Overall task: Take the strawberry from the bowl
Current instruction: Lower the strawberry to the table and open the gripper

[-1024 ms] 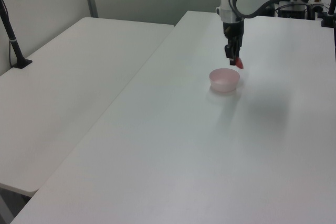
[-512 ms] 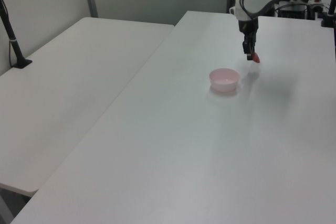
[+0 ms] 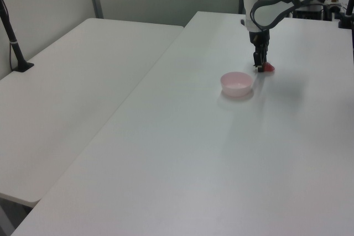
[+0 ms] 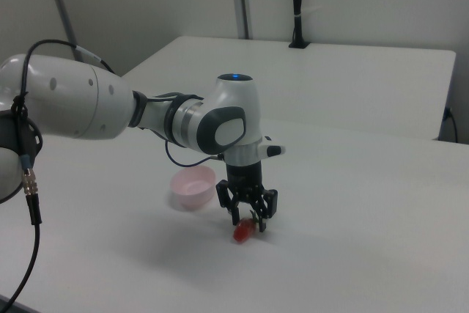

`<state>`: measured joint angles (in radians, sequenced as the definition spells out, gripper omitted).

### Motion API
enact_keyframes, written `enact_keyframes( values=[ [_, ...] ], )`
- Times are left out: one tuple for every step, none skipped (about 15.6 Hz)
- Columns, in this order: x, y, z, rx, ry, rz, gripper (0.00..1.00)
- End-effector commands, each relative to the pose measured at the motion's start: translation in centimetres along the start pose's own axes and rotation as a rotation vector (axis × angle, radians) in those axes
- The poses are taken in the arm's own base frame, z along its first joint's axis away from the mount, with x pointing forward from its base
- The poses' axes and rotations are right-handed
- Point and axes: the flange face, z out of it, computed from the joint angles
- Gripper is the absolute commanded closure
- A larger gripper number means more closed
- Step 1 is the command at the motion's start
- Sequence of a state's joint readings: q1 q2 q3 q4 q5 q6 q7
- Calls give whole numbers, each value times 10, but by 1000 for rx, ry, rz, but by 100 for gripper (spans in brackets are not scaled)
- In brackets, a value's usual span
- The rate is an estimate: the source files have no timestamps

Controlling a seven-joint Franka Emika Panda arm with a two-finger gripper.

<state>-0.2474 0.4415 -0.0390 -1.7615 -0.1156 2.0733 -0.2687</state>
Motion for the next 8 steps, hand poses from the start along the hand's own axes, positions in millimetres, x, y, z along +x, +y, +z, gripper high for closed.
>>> enact_keyframes(
  values=[
    [-2, 2, -31, -13, 54, 66, 0],
    [-4, 1, -43, -15, 70, 83, 0],
    [-6, -1, -59, -17, 90, 102, 0],
    [-11, -6, -75, -12, 94, 126, 0],
    [-17, -11, -93, -10, 96, 140, 0],
    [-22, -24, -114, -15, 111, 128, 0],
    [-27, -36, -136, -11, 128, 117, 0],
    [-36, -44, -154, 0, 137, 115, 0]
  ],
)
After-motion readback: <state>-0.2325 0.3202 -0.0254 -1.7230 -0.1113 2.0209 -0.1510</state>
